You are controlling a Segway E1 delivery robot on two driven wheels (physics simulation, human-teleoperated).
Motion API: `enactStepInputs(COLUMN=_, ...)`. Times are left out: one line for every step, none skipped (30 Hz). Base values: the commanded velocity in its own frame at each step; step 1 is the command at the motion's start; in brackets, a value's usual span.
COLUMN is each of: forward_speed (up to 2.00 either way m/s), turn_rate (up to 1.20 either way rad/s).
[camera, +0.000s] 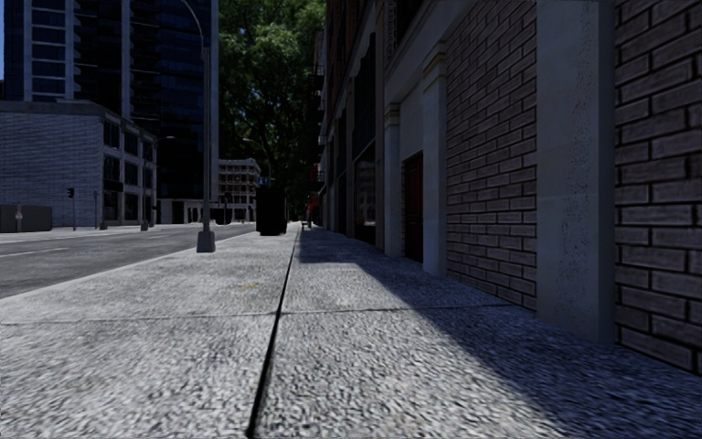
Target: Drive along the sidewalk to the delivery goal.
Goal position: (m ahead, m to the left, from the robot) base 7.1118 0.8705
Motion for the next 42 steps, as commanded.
enactStepInputs(forward_speed=2.00, turn_rate=0.06)
enactStepInputs(forward_speed=2.00, turn_rate=0.06)
enactStepInputs(forward_speed=2.00, turn_rate=0.06)
enactStepInputs(forward_speed=2.00, turn_rate=0.05)
enactStepInputs(forward_speed=2.00, turn_rate=0.05)
enactStepInputs(forward_speed=2.00, turn_rate=0.05)
enactStepInputs(forward_speed=2.00, turn_rate=0.05)
enactStepInputs(forward_speed=2.00, turn_rate=0.05)
enactStepInputs(forward_speed=2.00, turn_rate=0.12)
enactStepInputs(forward_speed=2.00, turn_rate=0.56)
enactStepInputs(forward_speed=2.00, turn_rate=1.20)
enactStepInputs(forward_speed=2.00, turn_rate=1.20)
enactStepInputs(forward_speed=2.00, turn_rate=1.20)
enactStepInputs(forward_speed=2.00, turn_rate=1.20)
enactStepInputs(forward_speed=2.00, turn_rate=1.20)
enactStepInputs(forward_speed=2.00, turn_rate=1.20)
enactStepInputs(forward_speed=2.00, turn_rate=1.20)
enactStepInputs(forward_speed=2.00, turn_rate=1.20)
enactStepInputs(forward_speed=2.00, turn_rate=1.20)
enactStepInputs(forward_speed=2.00, turn_rate=1.20)
enactStepInputs(forward_speed=2.00, turn_rate=0.75)
enactStepInputs(forward_speed=2.00, turn_rate=0.35)
enactStepInputs(forward_speed=2.00, turn_rate=0.35)
enactStepInputs(forward_speed=2.00, turn_rate=0.30)
enactStepInputs(forward_speed=2.00, turn_rate=0.27)
enactStepInputs(forward_speed=2.00, turn_rate=0.15)
enactStepInputs(forward_speed=2.00, turn_rate=0.10)
enactStepInputs(forward_speed=2.00, turn_rate=0.08)
enactStepInputs(forward_speed=2.00, turn_rate=0.08)
enactStepInputs(forward_speed=2.00, turn_rate=0.06)
enactStepInputs(forward_speed=2.00, turn_rate=0.02)
enactStepInputs(forward_speed=2.00, turn_rate=0.00)
enactStepInputs(forward_speed=2.00, turn_rate=0.00)
enactStepInputs(forward_speed=2.00, turn_rate=0.00)
enactStepInputs(forward_speed=2.00, turn_rate=0.00)
enactStepInputs(forward_speed=2.00, turn_rate=0.00)
enactStepInputs(forward_speed=2.00, turn_rate=0.00)
enactStepInputs(forward_speed=2.00, turn_rate=0.00)
enactStepInputs(forward_speed=2.00, turn_rate=0.00)
enactStepInputs(forward_speed=2.00, turn_rate=0.00)
enactStepInputs(forward_speed=2.00, turn_rate=0.00)
enactStepInputs(forward_speed=2.00, turn_rate=0.00)
